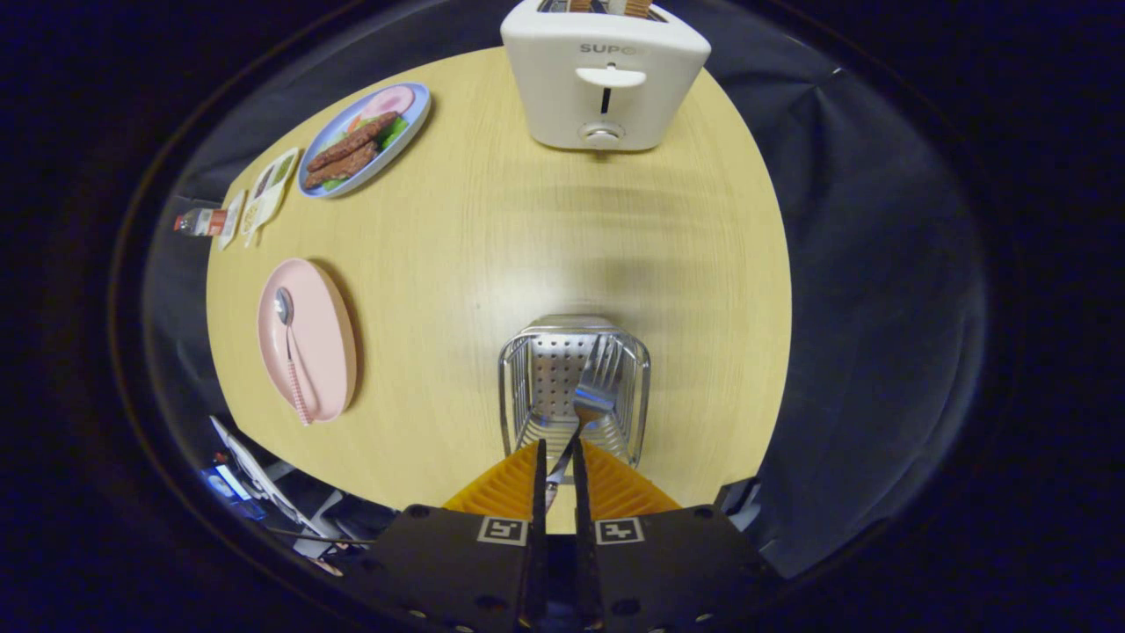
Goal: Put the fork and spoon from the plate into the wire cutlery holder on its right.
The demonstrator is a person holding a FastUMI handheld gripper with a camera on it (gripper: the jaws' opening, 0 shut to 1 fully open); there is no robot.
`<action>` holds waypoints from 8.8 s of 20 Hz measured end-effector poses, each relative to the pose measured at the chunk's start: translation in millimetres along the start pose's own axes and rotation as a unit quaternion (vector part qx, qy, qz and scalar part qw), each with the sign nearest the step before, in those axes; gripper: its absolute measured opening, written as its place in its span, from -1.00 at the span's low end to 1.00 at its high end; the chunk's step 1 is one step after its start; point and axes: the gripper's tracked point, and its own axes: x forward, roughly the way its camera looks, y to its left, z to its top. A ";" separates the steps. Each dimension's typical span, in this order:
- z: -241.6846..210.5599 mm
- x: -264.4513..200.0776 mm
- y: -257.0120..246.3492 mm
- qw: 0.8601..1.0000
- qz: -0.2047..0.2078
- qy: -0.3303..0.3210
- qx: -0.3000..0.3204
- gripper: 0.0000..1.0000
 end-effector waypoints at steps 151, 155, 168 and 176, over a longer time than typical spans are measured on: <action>-73.9 -54.8 12.1 0.998 0.014 -0.054 0.031 -0.94; -62.6 -48.4 6.4 1.000 -0.008 -0.005 0.004 -0.94; -32.0 -46.4 4.7 0.997 -0.049 0.027 -0.061 -0.81; -26.1 -65.0 14.9 0.997 -0.036 -0.059 -0.042 -0.67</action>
